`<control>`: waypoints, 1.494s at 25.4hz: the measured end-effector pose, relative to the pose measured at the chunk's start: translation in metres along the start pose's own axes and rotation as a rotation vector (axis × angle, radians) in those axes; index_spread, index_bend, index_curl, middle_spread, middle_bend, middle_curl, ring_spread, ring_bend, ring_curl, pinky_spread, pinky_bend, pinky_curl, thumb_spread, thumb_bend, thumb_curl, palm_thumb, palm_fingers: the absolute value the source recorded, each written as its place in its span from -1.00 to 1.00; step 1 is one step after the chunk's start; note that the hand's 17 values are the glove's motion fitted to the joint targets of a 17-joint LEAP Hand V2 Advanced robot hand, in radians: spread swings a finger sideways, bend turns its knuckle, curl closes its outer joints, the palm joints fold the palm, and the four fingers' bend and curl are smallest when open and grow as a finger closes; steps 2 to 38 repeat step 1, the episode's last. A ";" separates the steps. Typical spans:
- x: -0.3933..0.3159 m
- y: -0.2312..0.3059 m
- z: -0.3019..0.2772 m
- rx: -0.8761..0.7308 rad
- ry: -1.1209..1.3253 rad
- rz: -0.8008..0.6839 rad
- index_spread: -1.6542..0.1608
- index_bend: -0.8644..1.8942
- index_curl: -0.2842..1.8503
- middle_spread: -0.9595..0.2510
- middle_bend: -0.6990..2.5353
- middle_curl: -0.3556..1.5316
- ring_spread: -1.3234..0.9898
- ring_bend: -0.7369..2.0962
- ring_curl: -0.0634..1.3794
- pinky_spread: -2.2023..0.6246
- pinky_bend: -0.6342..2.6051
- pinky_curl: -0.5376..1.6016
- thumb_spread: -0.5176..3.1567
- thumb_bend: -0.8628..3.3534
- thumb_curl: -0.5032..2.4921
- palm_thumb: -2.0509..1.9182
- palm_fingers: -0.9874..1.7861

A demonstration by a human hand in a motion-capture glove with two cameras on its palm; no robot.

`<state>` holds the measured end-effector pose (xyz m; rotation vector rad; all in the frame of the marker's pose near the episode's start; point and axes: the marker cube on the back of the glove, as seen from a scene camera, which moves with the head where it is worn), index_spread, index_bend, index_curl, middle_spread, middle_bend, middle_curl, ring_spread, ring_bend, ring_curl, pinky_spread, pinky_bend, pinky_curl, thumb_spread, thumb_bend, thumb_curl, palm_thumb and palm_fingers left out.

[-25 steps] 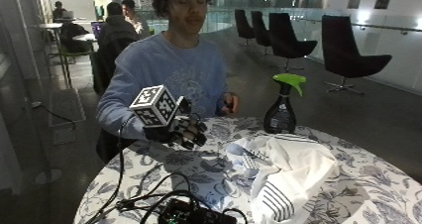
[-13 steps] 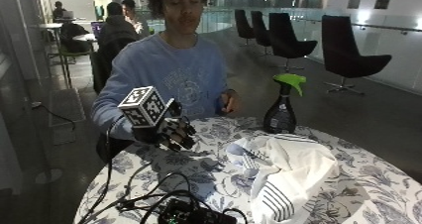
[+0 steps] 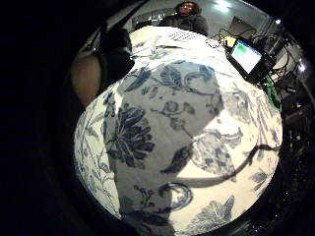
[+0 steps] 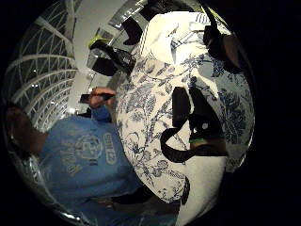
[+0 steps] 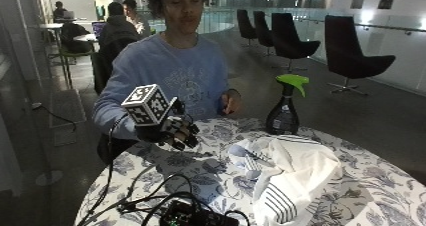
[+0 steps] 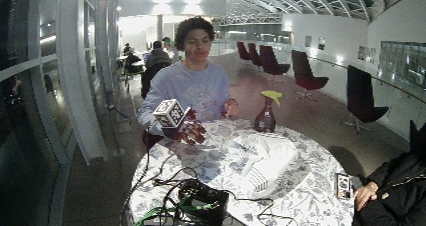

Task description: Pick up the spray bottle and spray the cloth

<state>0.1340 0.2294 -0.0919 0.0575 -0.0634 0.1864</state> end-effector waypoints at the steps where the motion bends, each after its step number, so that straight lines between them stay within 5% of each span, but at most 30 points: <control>1: 0.000 0.000 0.000 0.000 0.000 0.000 0.51 -0.27 -0.42 0.50 -0.31 -0.17 0.12 -0.19 -0.42 0.69 -0.53 -0.30 -0.04 -0.60 -0.39 0.43 0.32; 38: 0.000 0.000 0.000 0.000 0.000 0.000 0.51 -0.27 -0.42 0.50 -0.31 -0.17 0.12 -0.19 -0.42 0.69 -0.53 -0.30 -0.04 -0.60 -0.39 0.43 0.32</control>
